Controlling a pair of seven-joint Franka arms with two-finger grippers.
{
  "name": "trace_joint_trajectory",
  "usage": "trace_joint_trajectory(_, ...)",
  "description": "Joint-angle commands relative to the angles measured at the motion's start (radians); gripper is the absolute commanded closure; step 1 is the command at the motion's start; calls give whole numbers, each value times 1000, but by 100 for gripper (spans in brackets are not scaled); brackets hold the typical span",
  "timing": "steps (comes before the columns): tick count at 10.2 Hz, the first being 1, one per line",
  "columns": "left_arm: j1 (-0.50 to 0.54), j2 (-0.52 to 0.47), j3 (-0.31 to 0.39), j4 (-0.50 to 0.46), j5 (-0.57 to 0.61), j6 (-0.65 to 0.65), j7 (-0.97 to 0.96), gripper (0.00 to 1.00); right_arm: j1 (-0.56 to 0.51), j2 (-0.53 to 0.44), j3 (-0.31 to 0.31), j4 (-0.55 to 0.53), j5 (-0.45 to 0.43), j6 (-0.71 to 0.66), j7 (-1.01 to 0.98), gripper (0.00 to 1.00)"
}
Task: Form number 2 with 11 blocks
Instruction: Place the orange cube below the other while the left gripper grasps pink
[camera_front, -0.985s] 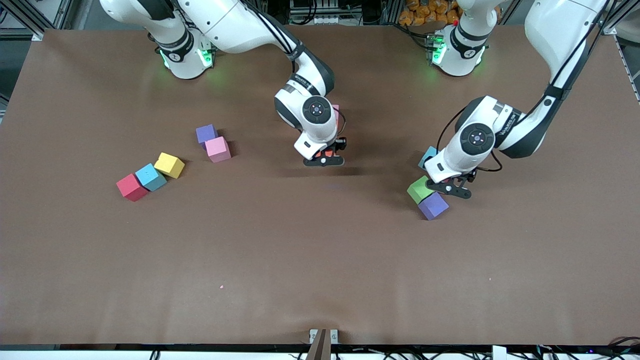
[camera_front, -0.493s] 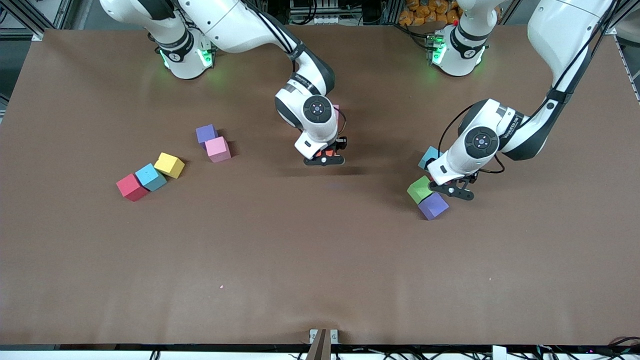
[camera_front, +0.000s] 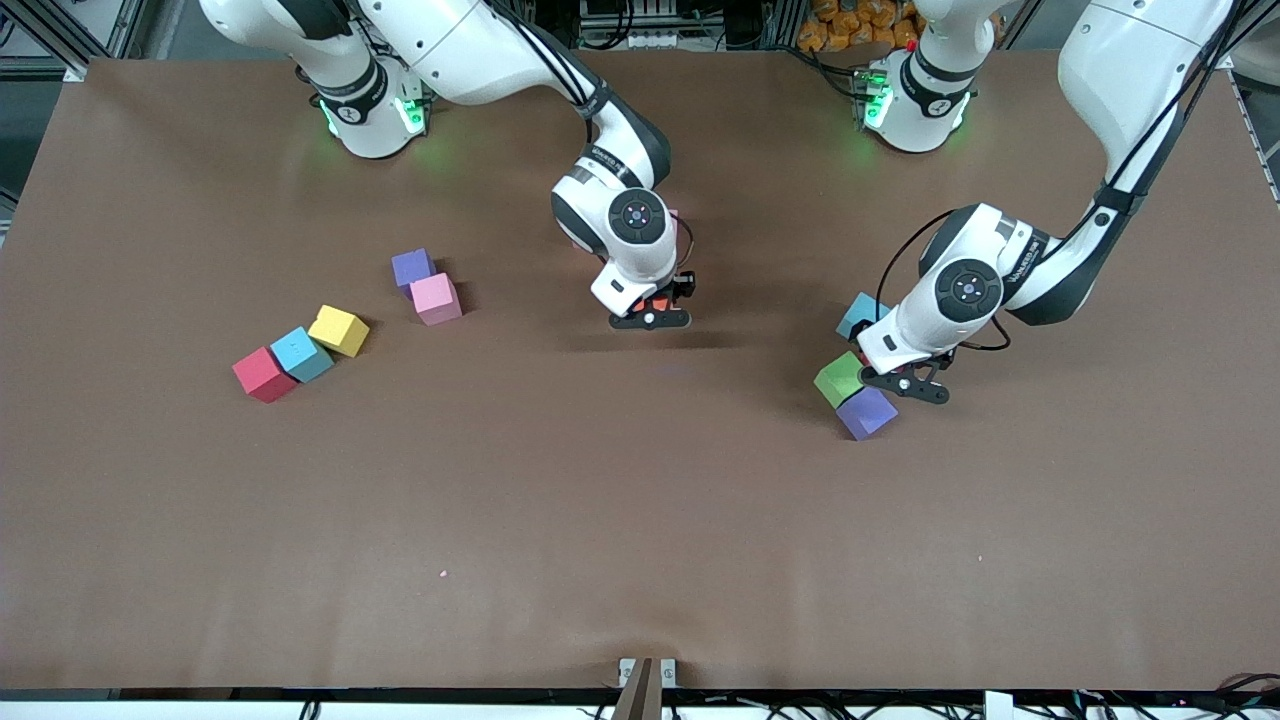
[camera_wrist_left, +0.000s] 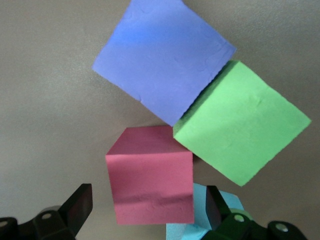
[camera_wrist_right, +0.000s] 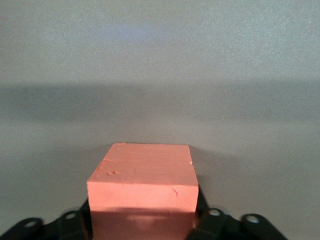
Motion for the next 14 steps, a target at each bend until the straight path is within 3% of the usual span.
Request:
trace_joint_trajectory(1,14,13,-11,9,22,10,7,0,10,5,-4,16,-19,-11,31,0)
trace_joint_trajectory(5,12,21,-11,15,22,18,7,0,-6,-77,-8,17,-18,-44,23,0)
trace_joint_trajectory(9,12,41,-10,30,24,18,7,4,-104,-214,-8,5,-16,-280,-41,0)
trace_joint_trajectory(10,12,42,-8,30,26,18,7,6,-137,-264,-11,-57,-25,-297,-55,0)
trace_joint_trajectory(12,12,46,-8,30,26,21,6,12,-212,-344,-11,-194,-142,-267,-122,0)
trace_joint_trajectory(13,12,46,-8,30,26,21,6,20,-277,-399,-12,-276,-154,-241,-216,0)
trace_joint_trajectory(14,14,44,-8,32,26,21,6,34,-362,-458,-11,-377,-156,-178,-339,0)
